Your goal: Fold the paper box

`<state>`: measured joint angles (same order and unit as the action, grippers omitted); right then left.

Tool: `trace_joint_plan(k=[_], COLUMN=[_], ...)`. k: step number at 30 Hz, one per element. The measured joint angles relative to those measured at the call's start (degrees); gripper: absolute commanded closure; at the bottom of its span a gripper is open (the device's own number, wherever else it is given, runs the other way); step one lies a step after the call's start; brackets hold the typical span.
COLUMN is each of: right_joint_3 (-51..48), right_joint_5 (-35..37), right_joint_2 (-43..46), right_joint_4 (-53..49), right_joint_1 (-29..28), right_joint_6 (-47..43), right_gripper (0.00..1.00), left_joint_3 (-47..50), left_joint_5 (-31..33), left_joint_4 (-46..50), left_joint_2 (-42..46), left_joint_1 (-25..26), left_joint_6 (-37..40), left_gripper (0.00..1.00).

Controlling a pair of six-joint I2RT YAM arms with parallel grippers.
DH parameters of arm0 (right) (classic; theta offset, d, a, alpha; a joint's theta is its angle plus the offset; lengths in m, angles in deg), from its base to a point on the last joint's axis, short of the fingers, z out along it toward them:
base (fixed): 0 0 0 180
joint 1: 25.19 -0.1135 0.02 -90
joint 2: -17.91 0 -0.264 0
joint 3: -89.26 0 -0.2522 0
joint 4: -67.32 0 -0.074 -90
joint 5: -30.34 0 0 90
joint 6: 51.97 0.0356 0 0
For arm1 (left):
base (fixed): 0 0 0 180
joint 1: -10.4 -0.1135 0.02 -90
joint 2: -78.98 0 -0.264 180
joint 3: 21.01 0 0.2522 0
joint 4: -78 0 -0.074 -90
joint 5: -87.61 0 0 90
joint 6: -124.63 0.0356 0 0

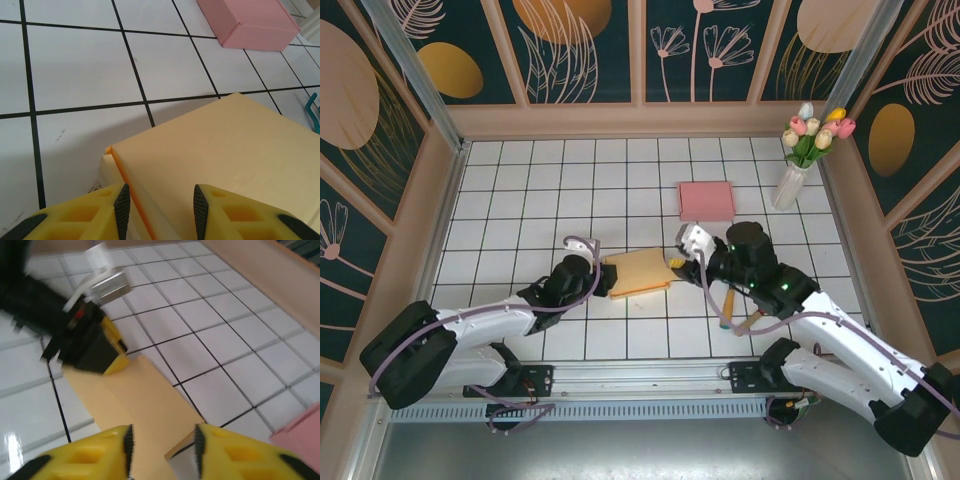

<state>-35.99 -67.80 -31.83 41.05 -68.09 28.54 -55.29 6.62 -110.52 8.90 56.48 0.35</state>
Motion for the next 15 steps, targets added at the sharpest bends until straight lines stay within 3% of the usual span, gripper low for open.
trace_joint_plan(k=[4,7,15], right_joint_3=[-1.2,-1.8,0.3], right_joint_5=[8.1,11.9,18.4], right_joint_2=[-4.5,-9.9,-26.4], right_joint_4=[3.0,4.9,7.3], right_joint_1=[-0.3,-1.0,-4.0], right_joint_6=[16.2,23.4,29.9], right_gripper=[0.65,0.64,0.6], left_joint_3=[0.8,1.4,1.9], left_joint_5=[0.0,0.0,0.0], left_joint_4=[-0.3,-0.7,-1.9], left_joint_2=[0.9,1.2,0.7], left_joint_1=[0.0,0.0,0.0], left_joint_6=[-0.4,-0.7,-1.0], left_gripper=[0.6,0.6,0.6])
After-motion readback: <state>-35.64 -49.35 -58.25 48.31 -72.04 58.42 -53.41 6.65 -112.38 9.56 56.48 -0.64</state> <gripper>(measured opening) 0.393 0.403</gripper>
